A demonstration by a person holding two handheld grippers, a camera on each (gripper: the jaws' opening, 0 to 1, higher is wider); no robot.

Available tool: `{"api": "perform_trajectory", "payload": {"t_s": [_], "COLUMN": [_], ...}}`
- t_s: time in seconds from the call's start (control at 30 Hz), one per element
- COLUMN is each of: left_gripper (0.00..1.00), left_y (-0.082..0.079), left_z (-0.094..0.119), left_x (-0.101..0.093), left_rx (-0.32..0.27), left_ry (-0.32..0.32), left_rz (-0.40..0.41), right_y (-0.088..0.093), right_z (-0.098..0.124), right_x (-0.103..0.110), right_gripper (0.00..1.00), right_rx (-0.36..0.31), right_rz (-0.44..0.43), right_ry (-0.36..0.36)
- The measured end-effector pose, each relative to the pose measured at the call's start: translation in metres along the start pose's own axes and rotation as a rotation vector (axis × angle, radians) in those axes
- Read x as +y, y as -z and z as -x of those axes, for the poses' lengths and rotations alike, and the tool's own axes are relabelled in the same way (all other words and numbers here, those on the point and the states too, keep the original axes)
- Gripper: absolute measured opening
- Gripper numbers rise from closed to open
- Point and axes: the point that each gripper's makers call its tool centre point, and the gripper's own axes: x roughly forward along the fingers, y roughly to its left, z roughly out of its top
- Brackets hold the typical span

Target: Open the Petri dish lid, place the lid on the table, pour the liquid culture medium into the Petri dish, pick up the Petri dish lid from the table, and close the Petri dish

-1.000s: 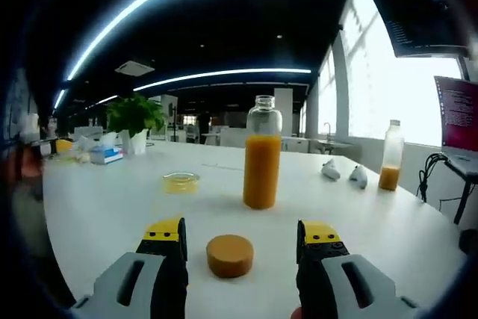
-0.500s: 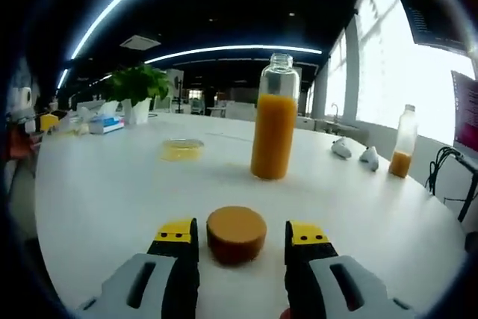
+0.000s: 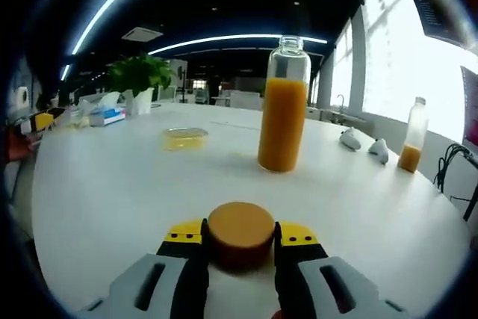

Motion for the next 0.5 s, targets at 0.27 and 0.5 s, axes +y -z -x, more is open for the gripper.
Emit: {"api": "perform_trajectory", "payload": {"t_s": [0.27,0.5], "left_gripper": [0.49,0.49], "left_y": [0.002,0.004], "left_z": [0.000,-0.001], "left_x": [0.001,0.001], "left_rx": [0.006,0.016], "left_ry": [0.001,0.002], "left_rz": [0.002,-0.011], "right_y": [-0.014,-0.051], "right_z": [-0.003,0.000], "right_x": [-0.006,-0.013], "right_gripper": [0.29,0.29], "right_rx": [-0.020,-0.086], "right_rz": [-0.026,-0.026], "right_ry": [0.001,-0.005]}}
